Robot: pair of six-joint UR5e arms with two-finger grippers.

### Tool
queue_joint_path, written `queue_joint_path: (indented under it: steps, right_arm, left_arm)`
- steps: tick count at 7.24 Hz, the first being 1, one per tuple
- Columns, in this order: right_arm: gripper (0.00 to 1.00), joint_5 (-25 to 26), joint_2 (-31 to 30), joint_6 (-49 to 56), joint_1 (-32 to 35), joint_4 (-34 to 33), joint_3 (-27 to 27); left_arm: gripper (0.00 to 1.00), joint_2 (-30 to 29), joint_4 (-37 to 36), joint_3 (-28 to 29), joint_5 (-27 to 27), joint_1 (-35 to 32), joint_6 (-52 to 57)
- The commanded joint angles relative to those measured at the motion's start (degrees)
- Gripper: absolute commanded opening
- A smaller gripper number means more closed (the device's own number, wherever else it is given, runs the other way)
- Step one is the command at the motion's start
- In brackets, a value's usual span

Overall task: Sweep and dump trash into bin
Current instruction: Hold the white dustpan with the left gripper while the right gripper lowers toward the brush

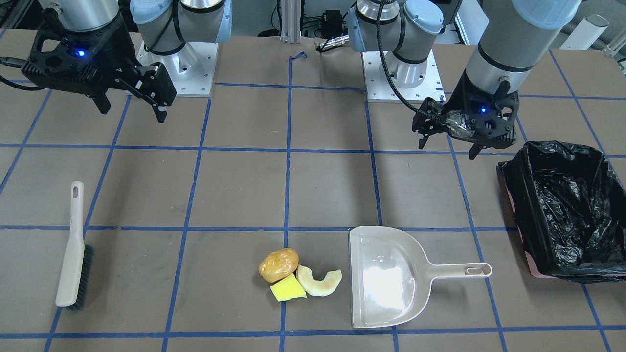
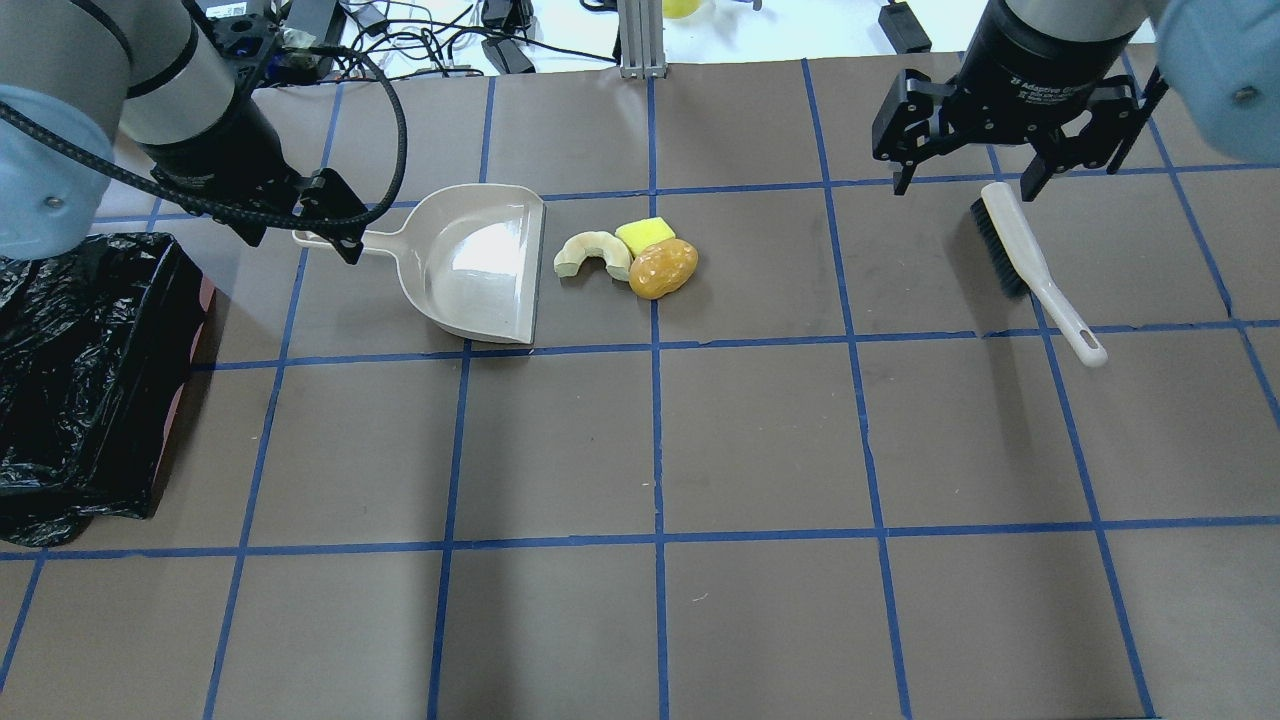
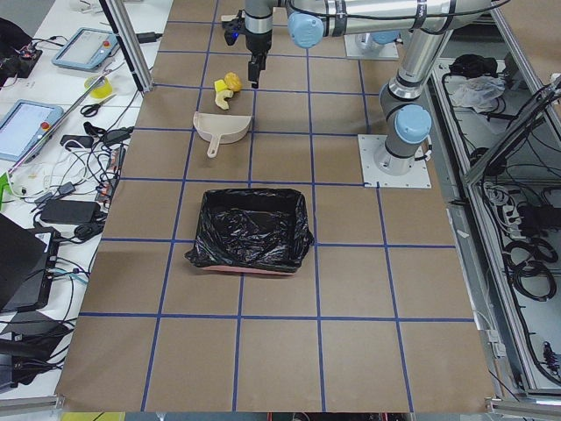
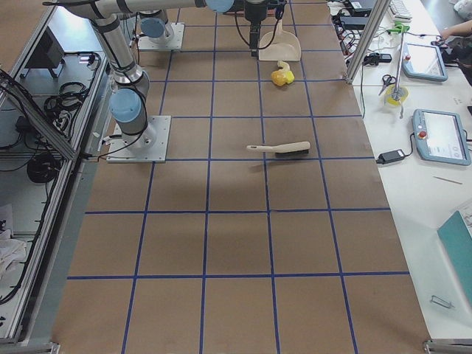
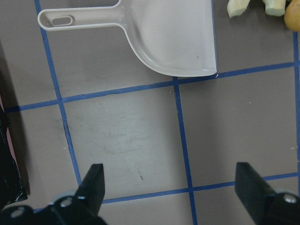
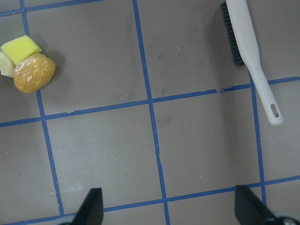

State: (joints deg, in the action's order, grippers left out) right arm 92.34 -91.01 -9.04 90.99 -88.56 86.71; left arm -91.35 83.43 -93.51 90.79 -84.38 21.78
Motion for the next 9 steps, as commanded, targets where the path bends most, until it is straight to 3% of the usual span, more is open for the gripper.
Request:
queue_joint_path:
  steps: [1, 2, 5, 7, 9]
  right_arm:
    - [1.0, 0.47, -0.04, 3.64, -0.2, 1.99, 0.04]
    - [1.0, 0.56, 0.05, 9.42, -0.99, 1.03, 0.04]
    - [1.0, 0.56, -0.04, 22.01, -9.15, 1.64, 0.04]
    - [1.0, 0.56, 0.05, 32.46, -11.53, 1.29, 0.12]
    - [1.0, -0.05, 0.4, 40.47, -18.19, 0.68, 3.0]
  left_arm:
    - [1.0, -2.59, -1.15, 0.26, 0.17, 2.97, 15.56]
    - [1.0, -4.26, -5.51, 0.18, 0.09, 4.29, 25.58]
    - [1.0, -11.1, -6.43, -0.79, -0.44, 5.8, 52.83]
    - [1.0, -17.78, -18.43, -0.18, -0.53, 5.8, 67.33]
    - [1.0, -23.41, -28.1, 0.09, -0.53, 5.71, 80.29]
